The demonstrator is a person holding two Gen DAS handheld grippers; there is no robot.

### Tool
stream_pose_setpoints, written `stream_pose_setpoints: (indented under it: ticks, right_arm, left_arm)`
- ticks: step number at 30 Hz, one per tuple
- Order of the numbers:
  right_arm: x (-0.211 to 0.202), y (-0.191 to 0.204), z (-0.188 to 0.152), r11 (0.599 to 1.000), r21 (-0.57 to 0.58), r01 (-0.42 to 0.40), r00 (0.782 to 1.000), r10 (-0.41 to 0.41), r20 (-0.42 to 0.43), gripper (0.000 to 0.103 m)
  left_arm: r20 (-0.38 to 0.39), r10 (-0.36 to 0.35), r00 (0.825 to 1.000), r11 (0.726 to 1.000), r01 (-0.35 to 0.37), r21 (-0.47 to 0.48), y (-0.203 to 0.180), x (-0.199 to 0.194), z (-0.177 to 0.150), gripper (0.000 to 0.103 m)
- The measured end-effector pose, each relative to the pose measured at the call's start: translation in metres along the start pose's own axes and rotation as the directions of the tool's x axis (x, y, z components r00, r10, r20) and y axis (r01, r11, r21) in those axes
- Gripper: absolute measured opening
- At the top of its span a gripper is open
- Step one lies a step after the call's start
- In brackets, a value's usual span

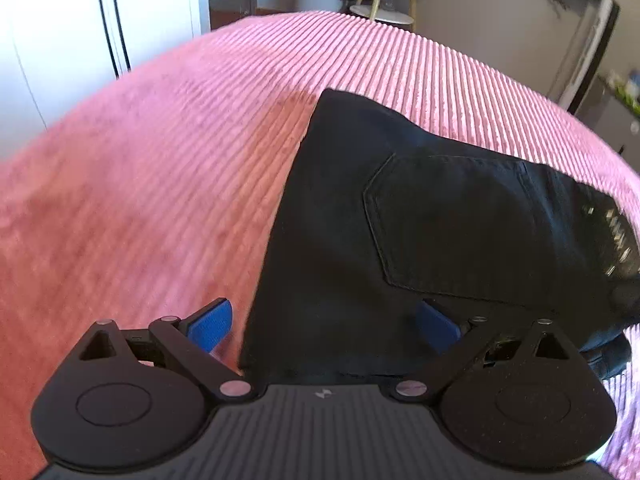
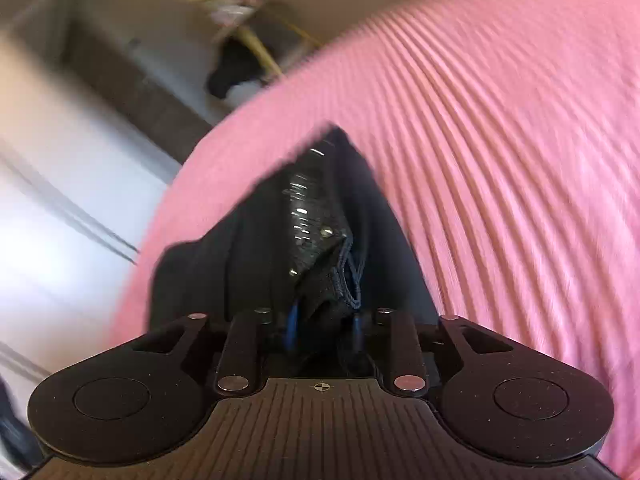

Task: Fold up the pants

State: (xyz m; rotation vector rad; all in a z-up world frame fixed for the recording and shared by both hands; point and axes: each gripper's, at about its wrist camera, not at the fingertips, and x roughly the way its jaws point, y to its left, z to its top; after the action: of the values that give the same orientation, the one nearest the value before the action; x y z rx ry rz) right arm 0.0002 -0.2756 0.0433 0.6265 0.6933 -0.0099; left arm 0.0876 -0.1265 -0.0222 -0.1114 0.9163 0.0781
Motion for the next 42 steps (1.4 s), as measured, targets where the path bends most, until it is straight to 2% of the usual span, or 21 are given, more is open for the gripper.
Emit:
stream_pose_setpoints:
  ticks: [2, 4, 8, 11, 14, 15, 16, 17, 19, 21, 22, 24, 26, 27, 29, 32, 33, 34, 36, 40, 42]
  right_arm:
    - [-0.01, 0.005, 0.006, 1.0, 0.002, -0.012, 0.999, 0.012, 0.039, 0.02]
    - [-0.011, 0.005, 0.008, 1.0, -0.014, 0.027, 0.998, -0.026, 0.052, 0.019]
    - [0.01, -0.002, -0.009, 0.988, -0.091, 0.128, 0.992, -0.129, -0.008, 0.02]
    - [0.018, -0.02, -0.015, 0.994, -0.02, 0.105, 0.994, -0.105, -0.032, 0.027]
    - [0.008, -0.034, -0.005, 0.995, 0.08, 0.056, 0.997, -0.051, -0.063, 0.038]
    - [0.002, -0.036, -0.002, 0.994, 0.09, 0.064, 0.997, -0.059, -0.055, 0.04]
    - [-0.004, -0.038, 0.001, 0.993, 0.094, 0.071, 0.997, -0.067, -0.041, 0.044]
    - [-0.01, -0.043, 0.003, 0.991, 0.1, 0.089, 0.996, -0.086, -0.029, 0.056]
    - [-0.018, -0.05, 0.006, 0.989, 0.123, 0.08, 0.997, -0.078, -0.018, 0.062]
    - [-0.015, -0.062, 0.011, 0.985, 0.172, 0.002, 0.998, 0.008, -0.057, 0.073]
    - [-0.008, -0.066, 0.015, 0.981, 0.192, -0.026, 0.995, 0.045, -0.095, 0.077]
    - [0.004, -0.071, 0.021, 0.981, 0.186, -0.055, 0.986, 0.083, -0.145, 0.079]
    - [0.024, -0.076, 0.028, 0.976, 0.214, -0.044, 0.979, 0.084, -0.183, 0.08]
    - [0.033, -0.081, 0.031, 0.973, 0.228, -0.045, 0.975, 0.092, -0.2, 0.081]
    - [0.046, -0.089, 0.039, 0.962, 0.253, -0.102, 0.967, 0.156, -0.203, 0.083]
    - [0.063, -0.102, 0.047, 0.91, 0.367, -0.191, 0.941, 0.276, -0.195, 0.079]
    - [0.068, -0.104, 0.048, 0.903, 0.381, -0.197, 0.938, 0.287, -0.196, 0.073]
    - [0.072, -0.105, 0.049, 0.904, 0.377, -0.201, 0.935, 0.292, -0.203, 0.072]
    - [0.074, -0.106, 0.051, 0.908, 0.361, -0.212, 0.928, 0.303, -0.217, 0.071]
    - [0.084, -0.1, 0.053, 0.918, 0.33, -0.218, 0.927, 0.3, -0.223, 0.067]
    - [0.095, -0.086, 0.054, 0.929, 0.307, -0.208, 0.933, 0.283, -0.224, 0.054]
  left_arm:
    - [0.018, 0.018, 1.0, 0.999, -0.018, 0.029, -0.004, -0.003, 0.003, 0.099]
    - [0.028, 0.01, 1.0, 0.999, -0.012, 0.04, -0.007, -0.004, 0.006, 0.099]
    - [0.014, 0.021, 1.0, 0.999, -0.021, 0.044, -0.009, 0.004, 0.007, 0.099]
    - [-0.002, 0.02, 1.0, 0.999, -0.02, 0.049, -0.007, 0.01, 0.005, 0.099]
    - [-0.011, 0.022, 1.0, 0.998, -0.022, 0.053, 0.003, 0.016, 0.003, 0.099]
    - [-0.015, 0.02, 1.0, 0.999, -0.019, 0.045, 0.008, 0.018, 0.004, 0.099]
    - [-0.024, 0.004, 1.0, 1.0, -0.003, 0.029, 0.014, 0.021, 0.005, 0.099]
    - [-0.031, -0.023, 0.999, 1.0, 0.023, 0.012, 0.019, 0.022, 0.006, 0.099]
    - [-0.056, -0.108, 0.993, 0.994, 0.106, -0.037, 0.032, 0.03, 0.011, 0.099]
    - [-0.092, -0.23, 0.969, 0.971, 0.221, -0.093, 0.046, 0.045, 0.018, 0.099]
    - [-0.114, -0.261, 0.959, 0.961, 0.247, -0.12, 0.051, 0.054, 0.022, 0.099]
    - [-0.131, -0.292, 0.948, 0.952, 0.274, -0.139, 0.056, 0.067, 0.029, 0.099]
    - [-0.127, -0.336, 0.933, 0.938, 0.32, -0.135, 0.058, 0.077, 0.039, 0.099]
    - [-0.141, -0.367, 0.92, 0.927, 0.349, -0.133, 0.059, 0.084, 0.046, 0.099]
    - [-0.167, -0.395, 0.903, 0.916, 0.375, -0.139, 0.057, 0.096, 0.053, 0.099]
    - [-0.186, -0.441, 0.878, 0.897, 0.424, -0.122, 0.051, 0.11, 0.067, 0.099]
    - [-0.184, -0.462, 0.868, 0.887, 0.447, -0.118, 0.05, 0.113, 0.071, 0.099]
    - [-0.188, -0.477, 0.859, 0.879, 0.462, -0.119, 0.049, 0.117, 0.075, 0.099]
    - [-0.196, -0.487, 0.851, 0.873, 0.47, -0.128, 0.05, 0.121, 0.08, 0.099]
    - [-0.145, -0.548, 0.824, 0.834, 0.524, -0.173, 0.061, 0.127, 0.075, 0.099]
    - [-0.104, -0.57, 0.815, 0.814, 0.542, -0.211, 0.064, 0.127, 0.072, 0.099]
